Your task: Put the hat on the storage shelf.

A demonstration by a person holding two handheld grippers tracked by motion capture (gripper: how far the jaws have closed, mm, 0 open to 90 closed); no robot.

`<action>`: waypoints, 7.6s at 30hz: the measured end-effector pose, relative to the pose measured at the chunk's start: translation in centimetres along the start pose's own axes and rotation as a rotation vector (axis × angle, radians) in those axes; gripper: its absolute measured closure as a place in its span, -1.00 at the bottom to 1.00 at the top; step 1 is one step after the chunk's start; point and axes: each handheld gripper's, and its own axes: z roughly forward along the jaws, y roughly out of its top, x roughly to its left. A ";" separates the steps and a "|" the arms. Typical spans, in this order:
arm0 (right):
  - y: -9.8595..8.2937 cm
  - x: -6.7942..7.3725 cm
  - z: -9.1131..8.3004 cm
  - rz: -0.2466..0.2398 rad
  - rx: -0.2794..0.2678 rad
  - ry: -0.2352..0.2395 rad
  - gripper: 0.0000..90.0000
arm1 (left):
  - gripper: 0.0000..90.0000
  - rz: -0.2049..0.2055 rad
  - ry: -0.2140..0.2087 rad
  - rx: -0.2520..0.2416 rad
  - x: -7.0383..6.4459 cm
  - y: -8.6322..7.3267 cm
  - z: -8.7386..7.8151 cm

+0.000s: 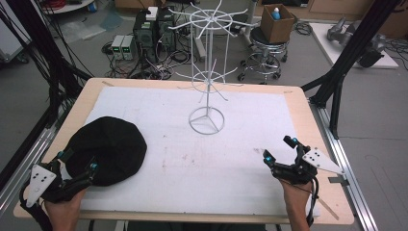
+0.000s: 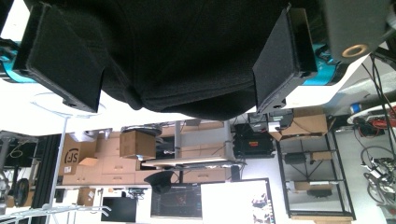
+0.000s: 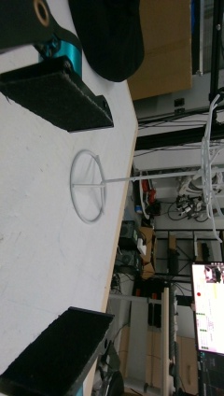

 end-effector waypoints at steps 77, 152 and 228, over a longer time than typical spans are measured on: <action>-0.1 -0.4 0.0 0.021 0.020 -0.016 -0.87 | -0.50 0.279 -0.078 0.407 -3.3 2.1 7.6; 0.0 -1.3 -0.6 0.050 0.001 -0.049 -0.87 | 0.64 0.021 -0.313 -0.019 3.5 16.0 9.3; -0.7 -1.5 -2.4 0.085 -0.047 -0.050 -0.84 | 0.64 -0.071 -0.450 -0.293 2.9 30.8 19.8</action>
